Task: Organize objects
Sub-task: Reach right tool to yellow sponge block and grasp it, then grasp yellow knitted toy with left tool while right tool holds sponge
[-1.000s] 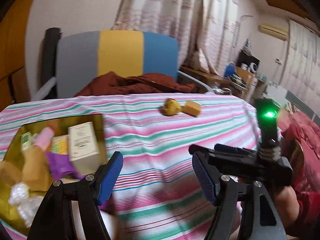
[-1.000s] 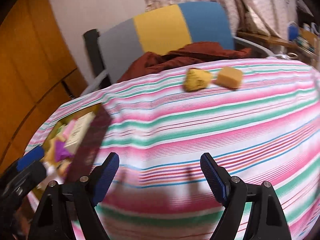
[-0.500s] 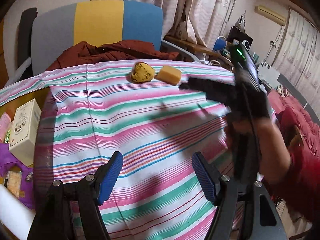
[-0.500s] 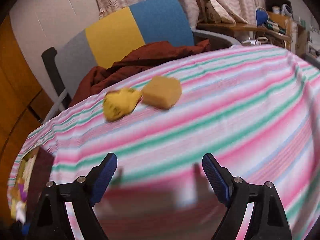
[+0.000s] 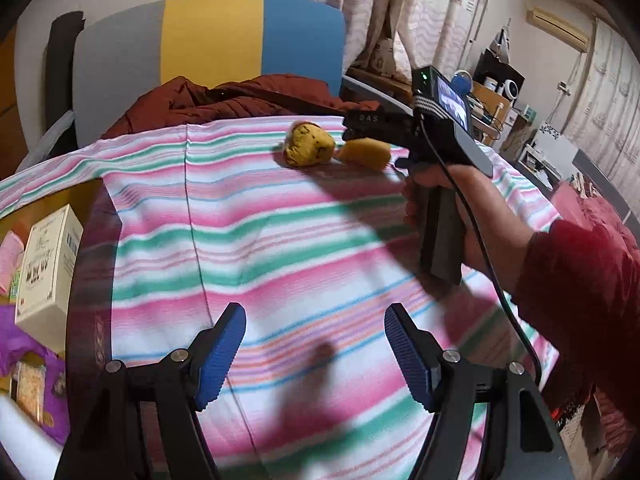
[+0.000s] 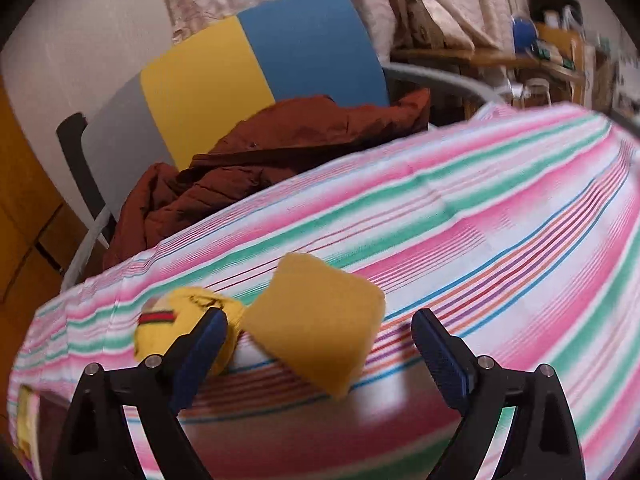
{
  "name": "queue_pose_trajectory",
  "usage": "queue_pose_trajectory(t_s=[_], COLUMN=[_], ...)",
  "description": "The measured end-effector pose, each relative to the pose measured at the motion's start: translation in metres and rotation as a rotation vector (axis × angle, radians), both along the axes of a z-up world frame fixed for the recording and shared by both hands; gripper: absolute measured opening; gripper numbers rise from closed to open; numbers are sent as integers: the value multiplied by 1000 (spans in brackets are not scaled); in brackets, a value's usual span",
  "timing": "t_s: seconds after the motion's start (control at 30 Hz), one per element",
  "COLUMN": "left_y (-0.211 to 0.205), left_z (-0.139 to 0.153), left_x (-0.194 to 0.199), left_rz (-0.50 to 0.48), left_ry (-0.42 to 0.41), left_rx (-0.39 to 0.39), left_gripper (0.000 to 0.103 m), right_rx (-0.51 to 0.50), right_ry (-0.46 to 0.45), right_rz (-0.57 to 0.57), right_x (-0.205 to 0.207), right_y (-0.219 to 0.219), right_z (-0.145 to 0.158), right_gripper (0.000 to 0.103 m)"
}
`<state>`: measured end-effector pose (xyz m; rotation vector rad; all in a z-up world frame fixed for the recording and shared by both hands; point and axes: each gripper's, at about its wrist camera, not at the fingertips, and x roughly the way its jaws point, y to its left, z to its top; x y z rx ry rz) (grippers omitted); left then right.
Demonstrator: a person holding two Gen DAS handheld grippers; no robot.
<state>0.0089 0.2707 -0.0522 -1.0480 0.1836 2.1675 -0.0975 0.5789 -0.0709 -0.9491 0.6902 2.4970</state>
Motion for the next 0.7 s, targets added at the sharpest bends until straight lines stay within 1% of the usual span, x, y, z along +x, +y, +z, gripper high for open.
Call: queue_pose_trajectory(t_s=[0.1, 0.13, 0.17, 0.2, 0.27, 0.37, 0.43, 0.53, 0.57, 0.6, 0.63, 0.7], left_y=[11, 15, 20, 25, 35, 51, 61, 81, 87, 96, 104, 122], left_z=[4, 6, 9, 11, 14, 14, 14, 11, 11, 10, 8, 6], left_x=[-10, -14, -19, -23, -32, -46, -59, -83, -89, -97, -105, -121], left_rz=[4, 8, 12, 13, 16, 26, 48, 60, 63, 64, 64, 65], left_ry=[12, 21, 39, 50, 68, 92, 103, 92, 94, 98, 96, 101], left_rx=[2, 5, 11, 12, 4, -14, -20, -14, -18, -25, -35, -52], left_gripper=[73, 73, 73, 74, 74, 77, 85, 85, 85, 85, 85, 85], right_rx=[-7, 12, 17, 16, 28, 37, 65, 121, 117, 93, 51, 14], right_ry=[-17, -23, -18, -7, -11, -24, -42, -56, -59, -59, -39, -5], right_rz=[-19, -20, -10, 12, 13, 3, -5, -36, -48, -60, -66, -75], right_x=[-5, -6, -6, -6, -4, 7, 21, 42, 48, 53, 59, 64], right_y=[4, 1, 0, -2, -4, -3, -3, 0, 3, 7, 12, 18], right_z=[-6, -6, -6, -5, -4, -2, 1, 4, 2, -1, -5, -8], right_gripper=[89, 84, 70, 67, 64, 63, 63, 63, 63, 63, 64, 64])
